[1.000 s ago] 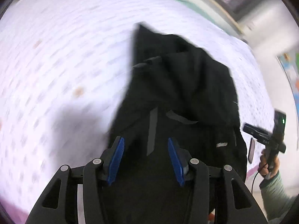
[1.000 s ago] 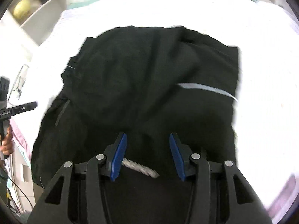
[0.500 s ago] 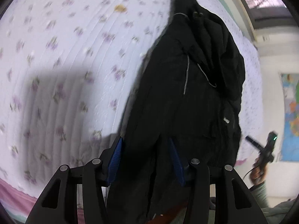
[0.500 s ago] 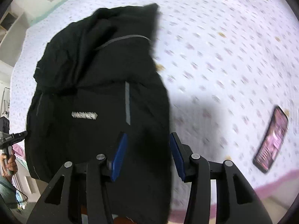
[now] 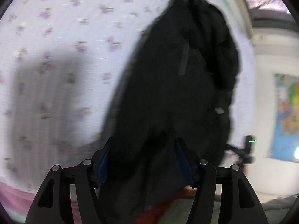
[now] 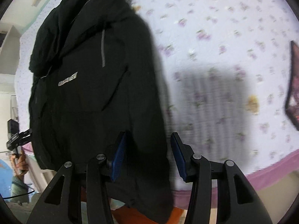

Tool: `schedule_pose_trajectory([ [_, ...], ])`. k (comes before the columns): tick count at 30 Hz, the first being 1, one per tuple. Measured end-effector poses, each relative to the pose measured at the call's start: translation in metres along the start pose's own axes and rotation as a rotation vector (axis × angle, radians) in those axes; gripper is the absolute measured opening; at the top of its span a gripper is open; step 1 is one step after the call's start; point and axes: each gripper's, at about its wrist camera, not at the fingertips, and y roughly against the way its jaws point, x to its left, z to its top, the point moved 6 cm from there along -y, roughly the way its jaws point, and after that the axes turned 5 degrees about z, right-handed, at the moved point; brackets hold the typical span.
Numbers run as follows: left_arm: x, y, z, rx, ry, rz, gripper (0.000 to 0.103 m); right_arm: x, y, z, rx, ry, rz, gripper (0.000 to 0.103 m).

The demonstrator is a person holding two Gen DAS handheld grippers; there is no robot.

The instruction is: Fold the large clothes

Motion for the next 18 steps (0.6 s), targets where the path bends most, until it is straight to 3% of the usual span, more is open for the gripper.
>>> schedule_pose_trajectory([
  [2, -0.028, 0.011, -0.003, -0.006, -0.041, -0.13, 0.065, 0.019, 0.008, -0.001, -0.019, 0.042, 0.059, 0.037],
  [6, -0.07, 0.031, -0.007, -0.043, -0.115, -0.305, 0.071, 0.057, 0.039, -0.001, -0.082, 0.128, 0.199, 0.037],
  [8, -0.069, 0.026, -0.007, -0.04, -0.099, -0.332, 0.071, 0.06, 0.037, -0.001, -0.07, 0.146, 0.209, 0.038],
  [11, -0.052, 0.01, -0.015, -0.017, -0.026, -0.317, 0.071, 0.049, 0.009, -0.012, 0.004, 0.118, 0.164, 0.039],
  [14, -0.03, 0.001, -0.037, 0.02, -0.008, -0.233, 0.071, 0.031, -0.011, -0.038, 0.074, 0.095, 0.113, 0.04],
  [18, 0.0, -0.015, -0.076, 0.12, 0.036, -0.095, 0.071, 0.019, -0.012, -0.078, 0.14, 0.07, 0.147, 0.045],
])
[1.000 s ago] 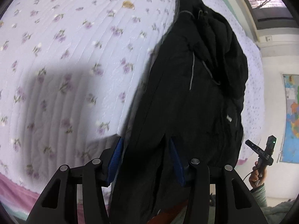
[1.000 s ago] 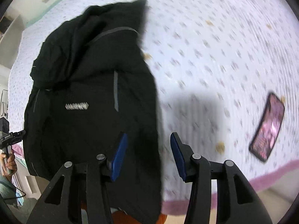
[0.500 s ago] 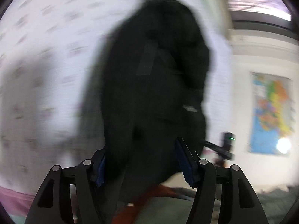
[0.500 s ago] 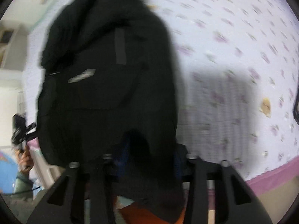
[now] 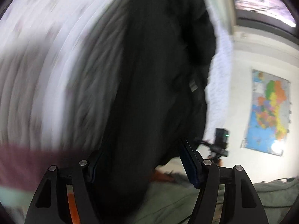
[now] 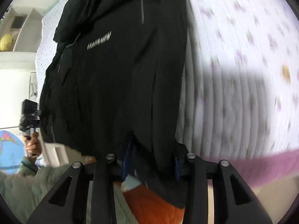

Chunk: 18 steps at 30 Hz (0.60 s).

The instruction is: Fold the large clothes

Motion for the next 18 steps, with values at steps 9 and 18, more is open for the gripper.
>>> schedule_pose_trajectory([
  [9, -0.03, 0.021, 0.014, -0.141, -0.021, -0.001, 0.014, 0.038, -0.006, 0.008, -0.003, 0.096, -0.034, 0.025],
  [18, -0.108, 0.088, 0.048, -0.274, -0.107, -0.223, 0.012, 0.095, 0.108, 0.061, -0.265, 0.184, 0.097, 0.022],
])
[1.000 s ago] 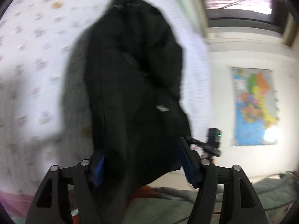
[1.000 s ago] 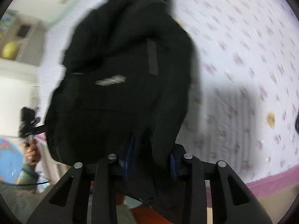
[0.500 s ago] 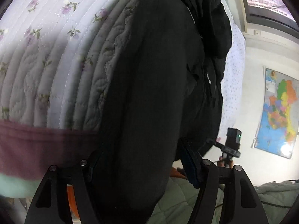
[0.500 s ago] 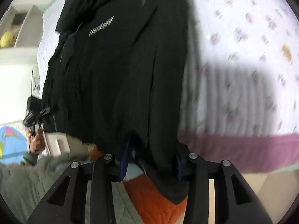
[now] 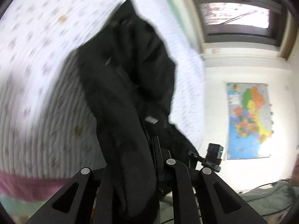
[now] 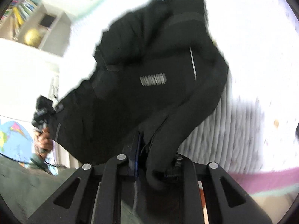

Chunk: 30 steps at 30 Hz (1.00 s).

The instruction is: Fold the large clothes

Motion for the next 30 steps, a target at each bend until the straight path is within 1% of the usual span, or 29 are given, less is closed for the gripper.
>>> schedule_pose_trajectory([
  [4, -0.021, 0.012, 0.036, -0.043, -0.005, -0.064, 0.012, 0.01, 0.019, 0.047, -0.091, 0.007, 0.027, 0.022],
  [6, -0.032, 0.008, 0.053, -0.065, -0.012, -0.064, 0.012, 0.009, 0.025, 0.067, -0.126, 0.004, 0.029, 0.022],
  [9, -0.044, 0.004, 0.085, -0.096, -0.004, -0.087, 0.012, 0.001, 0.032, 0.101, -0.171, -0.001, 0.016, 0.022],
  [10, -0.041, 0.008, 0.094, -0.102, 0.002, -0.095, 0.012, -0.002, 0.035, 0.111, -0.183, -0.011, 0.012, 0.022],
  [12, -0.043, 0.002, 0.118, -0.113, 0.024, -0.114, 0.013, -0.013, 0.035, 0.136, -0.201, -0.055, 0.016, 0.022],
  [14, -0.044, -0.01, 0.142, -0.119, 0.033, -0.092, 0.015, -0.023, 0.029, 0.157, -0.21, -0.082, 0.006, 0.022],
  [15, -0.034, -0.009, 0.153, -0.113, 0.04, -0.084, 0.015, -0.032, 0.023, 0.171, -0.214, -0.11, 0.006, 0.022],
  [17, -0.028, -0.019, 0.174, -0.115, 0.069, -0.063, 0.017, -0.046, 0.013, 0.19, -0.214, -0.159, -0.002, 0.022],
  [19, -0.019, -0.035, 0.199, -0.121, 0.1, -0.026, 0.018, -0.067, -0.001, 0.209, -0.209, -0.218, -0.018, 0.023],
  [22, 0.003, -0.065, 0.231, -0.119, 0.152, 0.06, 0.019, -0.098, -0.03, 0.232, -0.183, -0.299, -0.047, 0.023],
  [23, 0.009, -0.076, 0.239, -0.116, 0.164, 0.092, 0.022, -0.107, -0.039, 0.237, -0.17, -0.324, -0.056, 0.024],
  [24, 0.019, -0.09, 0.248, -0.108, 0.181, 0.137, 0.022, -0.12, -0.053, 0.243, -0.149, -0.363, -0.067, 0.025],
  [26, 0.036, -0.114, 0.258, -0.081, 0.22, 0.188, 0.024, -0.139, -0.075, 0.249, -0.113, -0.411, -0.08, 0.026],
  [28, 0.046, -0.128, 0.266, -0.07, 0.245, 0.196, 0.024, -0.154, -0.095, 0.252, -0.086, -0.45, -0.087, 0.026],
  [30, 0.053, -0.136, 0.272, -0.061, 0.275, 0.175, 0.024, -0.163, -0.105, 0.255, -0.076, -0.482, -0.072, 0.026],
])
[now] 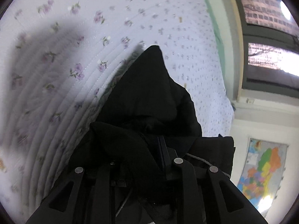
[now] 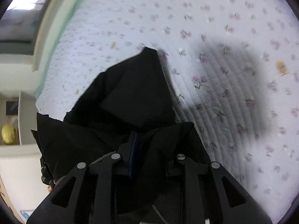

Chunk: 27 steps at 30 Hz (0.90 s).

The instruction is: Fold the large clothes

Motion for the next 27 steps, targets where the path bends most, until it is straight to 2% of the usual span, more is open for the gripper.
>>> schedule_pose_trajectory([
  [1, 0.0, 0.0, 0.001, 0.008, -0.003, -0.002, 0.024, -0.001, -0.001, 0.001, 0.007, -0.013, 0.009, 0.026],
  [3, -0.008, 0.008, -0.002, 0.026, -0.072, 0.016, 0.024, 0.0, 0.004, 0.001, 0.022, -0.008, 0.022, 0.026],
  [5, -0.019, 0.021, -0.012, 0.03, -0.173, 0.042, 0.027, 0.005, 0.016, -0.002, 0.027, 0.013, 0.032, 0.03],
  [6, -0.03, 0.033, -0.019, 0.035, -0.254, 0.055, 0.028, 0.01, 0.026, -0.006, 0.028, 0.032, 0.038, 0.032],
  [9, -0.049, 0.07, -0.043, 0.061, -0.388, 0.036, 0.038, 0.027, 0.069, -0.018, 0.005, 0.104, 0.071, 0.037],
  [11, -0.06, 0.099, -0.057, 0.064, -0.441, -0.003, 0.071, 0.039, 0.101, -0.026, -0.048, 0.17, 0.093, 0.04],
  [12, -0.067, 0.119, -0.064, 0.029, -0.471, -0.037, 0.077, 0.045, 0.122, -0.03, -0.099, 0.215, 0.104, 0.043],
  [13, -0.072, 0.131, -0.067, -0.001, -0.493, -0.055, 0.079, 0.052, 0.138, -0.033, -0.144, 0.247, 0.12, 0.047],
  [15, -0.086, 0.156, -0.075, -0.046, -0.539, -0.115, 0.079, 0.066, 0.172, -0.04, -0.253, 0.309, 0.12, 0.075],
  [16, -0.089, 0.162, -0.075, -0.073, -0.558, -0.105, 0.08, 0.07, 0.181, -0.042, -0.295, 0.341, 0.084, 0.08],
  [17, -0.094, 0.163, -0.074, -0.119, -0.582, -0.049, 0.081, 0.076, 0.184, -0.043, -0.327, 0.377, 0.043, 0.084],
  [19, -0.097, 0.151, -0.066, -0.2, -0.655, 0.187, 0.081, 0.083, 0.174, -0.04, -0.328, 0.419, -0.018, 0.084],
  [21, -0.095, 0.124, -0.052, -0.237, -0.694, 0.37, 0.081, 0.083, 0.152, -0.033, -0.301, 0.431, -0.094, 0.084],
  [24, -0.087, 0.091, -0.031, -0.25, -0.715, 0.458, 0.081, 0.079, 0.114, -0.021, -0.263, 0.503, -0.217, 0.084],
  [25, -0.083, 0.082, -0.023, -0.242, -0.703, 0.465, 0.081, 0.077, 0.104, -0.018, -0.248, 0.525, -0.245, 0.084],
  [27, -0.073, 0.067, -0.005, -0.212, -0.67, 0.421, 0.081, 0.072, 0.083, -0.007, -0.211, 0.558, -0.265, 0.084],
])
